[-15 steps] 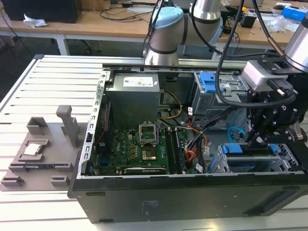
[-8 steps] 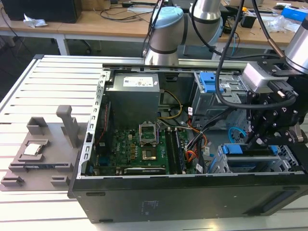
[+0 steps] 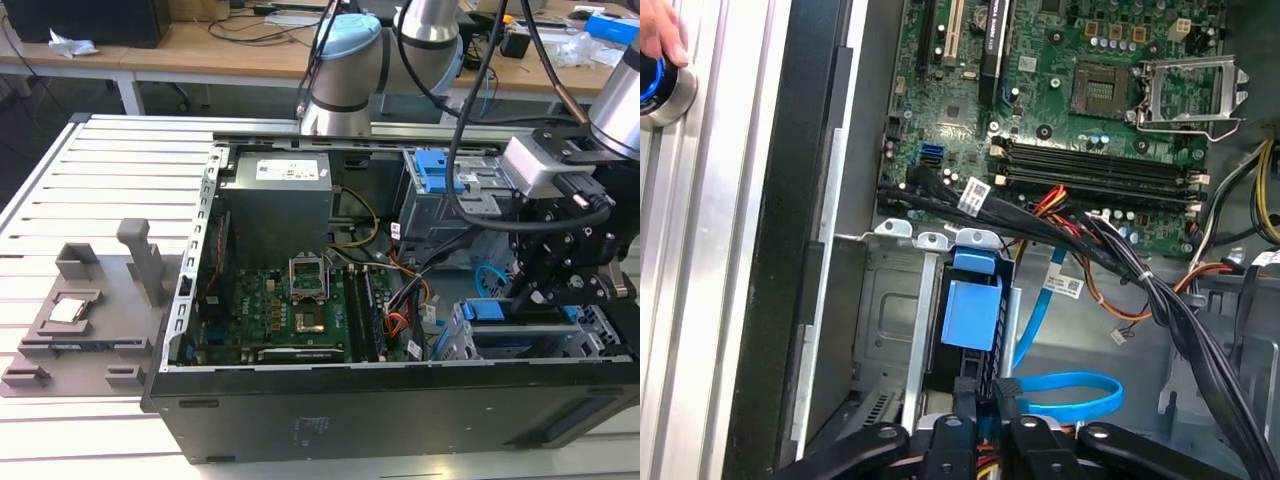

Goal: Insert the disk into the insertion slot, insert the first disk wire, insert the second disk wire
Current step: 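Insert the second disk wire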

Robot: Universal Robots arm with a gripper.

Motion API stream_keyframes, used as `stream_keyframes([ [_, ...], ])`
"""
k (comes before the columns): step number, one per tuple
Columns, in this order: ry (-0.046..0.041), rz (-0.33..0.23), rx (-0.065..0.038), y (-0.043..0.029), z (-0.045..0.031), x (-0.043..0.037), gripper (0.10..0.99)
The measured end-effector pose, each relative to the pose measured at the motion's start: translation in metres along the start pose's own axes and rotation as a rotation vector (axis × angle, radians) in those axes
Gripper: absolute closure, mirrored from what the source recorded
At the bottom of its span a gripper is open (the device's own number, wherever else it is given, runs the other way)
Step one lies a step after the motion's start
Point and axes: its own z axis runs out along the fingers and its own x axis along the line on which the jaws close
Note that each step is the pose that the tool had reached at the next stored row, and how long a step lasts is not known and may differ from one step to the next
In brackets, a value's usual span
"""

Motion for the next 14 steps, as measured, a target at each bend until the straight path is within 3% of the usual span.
stream_keyframes([
  [1, 0.0004, 0.000, 0.000, 0.0000, -0.0005, 0.0000, 0.863],
  [6, 0.0010, 0.000, 0.000, 0.0010, -0.0222, -0.0007, 0.863],
  [7, 0.0000, 0.000, 0.000, 0.0008, -0.0226, -0.0020, 0.863],
  [9, -0.0078, 0.000, 0.001, 0.0008, -0.0217, -0.0023, 0.980],
  [12, -0.0175, -0.005, 0.002, 0.0009, -0.0180, -0.0016, 0.980],
  [14, -0.0174, -0.008, 0.002, 0.0011, -0.0170, 0.0001, 0.980],
])
